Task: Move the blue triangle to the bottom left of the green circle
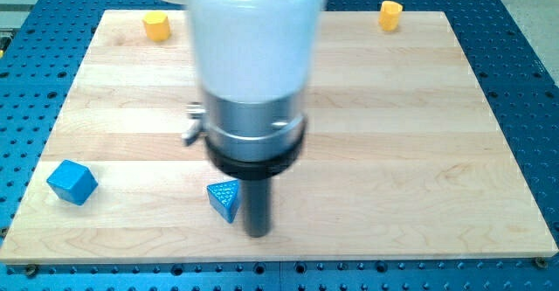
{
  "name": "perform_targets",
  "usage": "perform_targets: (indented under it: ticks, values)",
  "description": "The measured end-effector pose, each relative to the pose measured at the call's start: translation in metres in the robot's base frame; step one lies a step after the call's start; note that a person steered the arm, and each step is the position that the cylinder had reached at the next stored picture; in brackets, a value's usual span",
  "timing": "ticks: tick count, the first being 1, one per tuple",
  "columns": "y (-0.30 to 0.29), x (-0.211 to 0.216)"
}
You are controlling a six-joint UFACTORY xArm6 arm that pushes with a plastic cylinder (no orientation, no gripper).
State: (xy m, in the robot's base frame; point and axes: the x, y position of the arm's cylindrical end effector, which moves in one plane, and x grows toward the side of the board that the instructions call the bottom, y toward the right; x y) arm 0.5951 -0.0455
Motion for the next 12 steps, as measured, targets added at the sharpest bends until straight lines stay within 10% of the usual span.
perform_targets:
  ticks: [3,7,10,12]
  values:
    - [-0.027,-0.057]
    - [0.061,0.022]
    - [-0.018,-0.049]
    - [0.040,-0.047]
